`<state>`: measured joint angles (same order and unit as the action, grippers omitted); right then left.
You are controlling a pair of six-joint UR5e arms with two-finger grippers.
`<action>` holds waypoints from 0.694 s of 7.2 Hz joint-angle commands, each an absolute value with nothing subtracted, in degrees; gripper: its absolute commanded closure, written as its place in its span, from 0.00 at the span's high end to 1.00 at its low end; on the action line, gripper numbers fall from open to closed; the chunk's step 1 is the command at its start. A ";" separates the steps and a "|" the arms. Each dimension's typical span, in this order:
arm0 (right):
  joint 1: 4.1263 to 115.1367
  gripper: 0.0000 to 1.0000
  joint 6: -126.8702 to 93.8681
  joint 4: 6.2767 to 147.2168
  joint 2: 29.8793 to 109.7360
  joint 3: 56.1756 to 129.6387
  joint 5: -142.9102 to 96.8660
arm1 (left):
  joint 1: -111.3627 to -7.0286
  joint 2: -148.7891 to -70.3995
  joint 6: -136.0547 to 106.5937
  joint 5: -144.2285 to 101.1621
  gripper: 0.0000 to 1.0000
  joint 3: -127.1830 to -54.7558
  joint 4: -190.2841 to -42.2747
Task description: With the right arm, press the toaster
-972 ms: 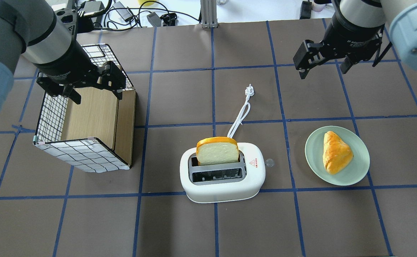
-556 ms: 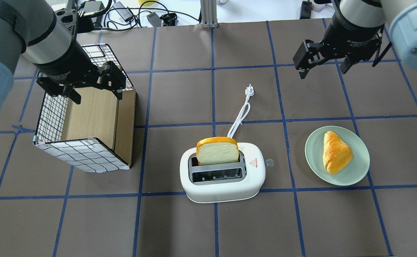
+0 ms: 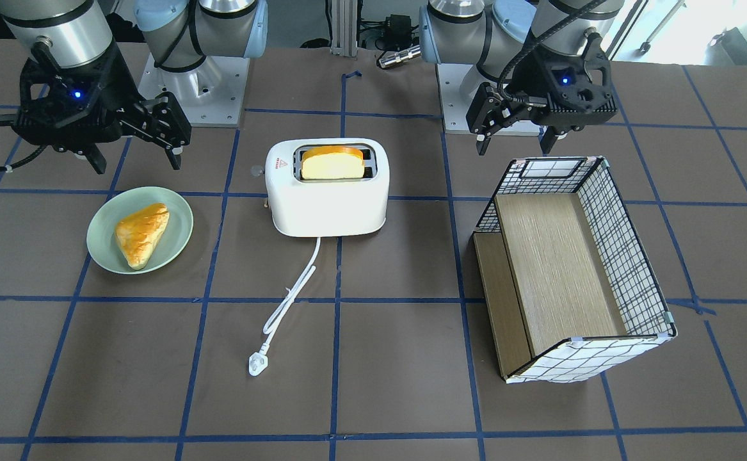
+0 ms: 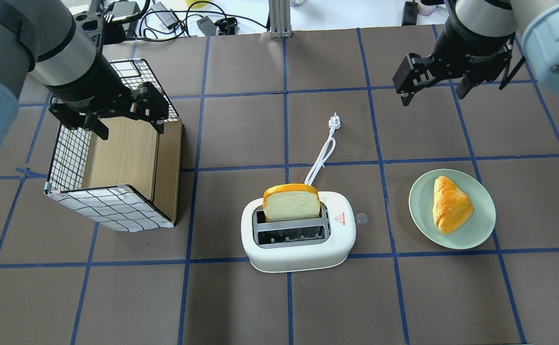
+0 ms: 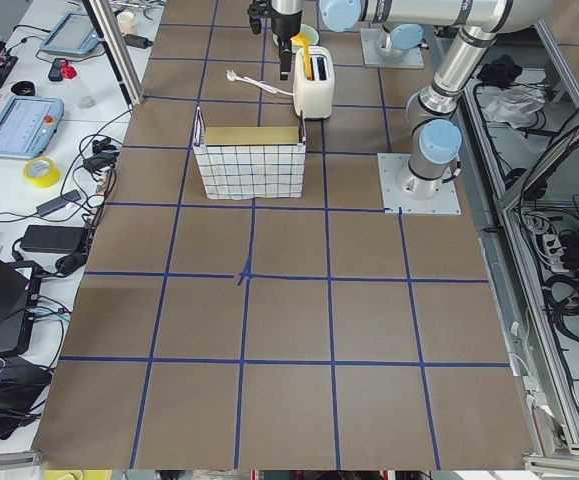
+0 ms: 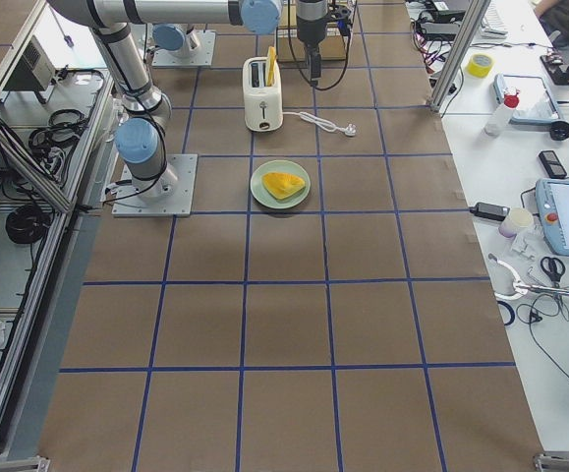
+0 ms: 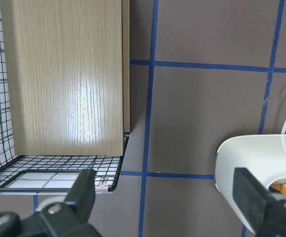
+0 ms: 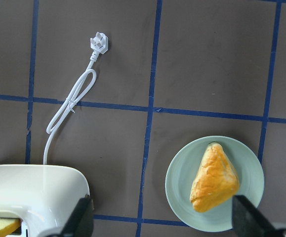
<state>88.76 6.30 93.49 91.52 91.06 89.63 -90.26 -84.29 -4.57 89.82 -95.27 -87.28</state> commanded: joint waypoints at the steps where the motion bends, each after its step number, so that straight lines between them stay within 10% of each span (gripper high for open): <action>1: 88.68 0.98 3.09 87.06 93.85 90.97 89.74 | -90.26 -84.29 -4.57 89.82 1.00 -95.27 -87.28; 5: 88.51 0.78 0.18 77.26 104.65 98.66 89.74 | -90.26 -84.29 -4.57 89.82 1.00 -95.27 -87.28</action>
<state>88.59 0.43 79.27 101.25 94.94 89.84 -90.26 -84.29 -4.57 89.82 -95.27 -87.28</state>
